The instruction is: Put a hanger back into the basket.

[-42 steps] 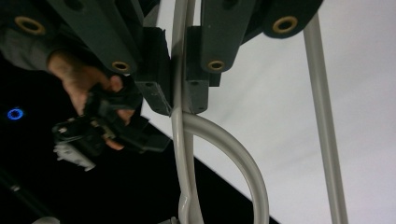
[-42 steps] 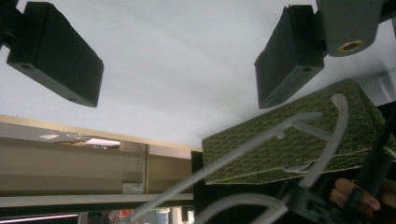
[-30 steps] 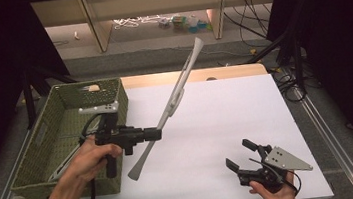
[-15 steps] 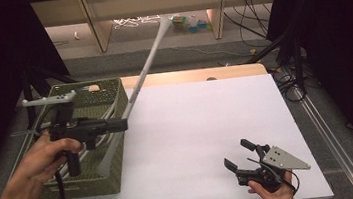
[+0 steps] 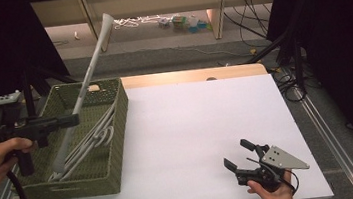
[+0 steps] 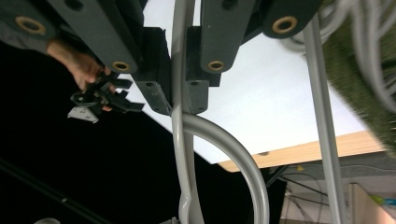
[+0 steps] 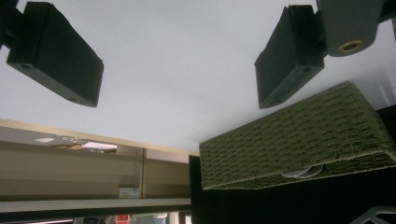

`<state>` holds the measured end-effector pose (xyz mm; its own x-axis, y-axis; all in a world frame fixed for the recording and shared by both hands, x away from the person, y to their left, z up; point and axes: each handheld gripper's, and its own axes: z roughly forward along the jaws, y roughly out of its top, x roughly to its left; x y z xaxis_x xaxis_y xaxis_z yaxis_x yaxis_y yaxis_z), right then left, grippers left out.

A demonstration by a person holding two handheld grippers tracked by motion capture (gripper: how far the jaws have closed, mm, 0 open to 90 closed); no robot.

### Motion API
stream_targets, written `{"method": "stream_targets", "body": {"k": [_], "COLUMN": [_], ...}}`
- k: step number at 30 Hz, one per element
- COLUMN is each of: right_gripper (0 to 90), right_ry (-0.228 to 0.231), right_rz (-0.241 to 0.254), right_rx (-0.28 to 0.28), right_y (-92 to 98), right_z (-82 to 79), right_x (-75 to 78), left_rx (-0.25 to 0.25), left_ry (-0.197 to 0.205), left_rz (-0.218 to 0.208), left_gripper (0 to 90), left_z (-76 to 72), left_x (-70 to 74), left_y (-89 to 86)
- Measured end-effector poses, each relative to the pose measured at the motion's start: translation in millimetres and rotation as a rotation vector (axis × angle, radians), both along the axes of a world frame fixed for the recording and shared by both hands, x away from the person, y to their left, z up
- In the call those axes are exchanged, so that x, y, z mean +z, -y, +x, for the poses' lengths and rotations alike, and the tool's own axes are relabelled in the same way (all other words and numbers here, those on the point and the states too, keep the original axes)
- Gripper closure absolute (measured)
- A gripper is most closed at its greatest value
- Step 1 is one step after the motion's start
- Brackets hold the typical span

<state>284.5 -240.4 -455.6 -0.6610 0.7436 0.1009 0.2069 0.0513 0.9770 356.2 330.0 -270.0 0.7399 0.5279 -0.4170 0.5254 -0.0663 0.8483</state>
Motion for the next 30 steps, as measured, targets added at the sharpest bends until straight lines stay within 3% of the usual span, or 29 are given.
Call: {"method": "stream_targets", "body": {"k": [6, 9, 13, 16, 20, 24, 25, 29, 30], "right_gripper": [15.9, 15.9, 15.9, 15.9, 15.9, 15.9, 15.9, 15.9, 15.9], "right_ry": [-0.008, 0.001, 0.001, -0.004, -0.004, 0.019, -0.005, -0.004, 0.000], "right_rz": [-0.013, -0.007, -0.007, -0.008, -0.007, 0.004, -0.008, -0.011, -0.007], "right_rx": [0.007, 0.008, 0.008, 0.001, 0.005, -0.007, 0.003, 0.008, 0.009], "right_y": [-0.4, -1.1, -1.0, -0.5, -0.8, -1.5, -0.6, -0.7, -1.0], "right_z": [0.1, 0.6, 0.6, 0.4, 0.6, 1.2, 0.1, 0.5, 0.7], "right_x": [0.3, -0.2, -0.2, -0.2, -0.3, -1.0, 0.0, -0.1, -0.3], "left_rx": [0.012, 0.016, 0.011, 0.004, 0.009, 0.000, 0.000, -0.017, -0.012], "left_ry": [-0.036, -0.065, -0.095, -0.109, -0.119, -0.147, -0.149, -0.161, -0.167], "left_rz": [0.063, 0.051, 0.072, 0.119, 0.148, 0.203, 0.223, 0.275, 0.272], "left_gripper": [81.7, 81.8, 81.7, 81.7, 81.7, 81.7, 81.7, 81.7, 81.7], "left_z": [5.2, 10.5, 19.0, 23.7, 29.1, 34.6, 35.5, 40.0, 41.3], "left_x": [-12.2, -20.9, -28.5, -31.0, -35.1, -43.3, -44.9, -49.9, -51.7], "left_y": [-17.1, -23.3, -32.6, -38.1, -43.9, -48.2, -48.6, -50.6, -51.9]}}
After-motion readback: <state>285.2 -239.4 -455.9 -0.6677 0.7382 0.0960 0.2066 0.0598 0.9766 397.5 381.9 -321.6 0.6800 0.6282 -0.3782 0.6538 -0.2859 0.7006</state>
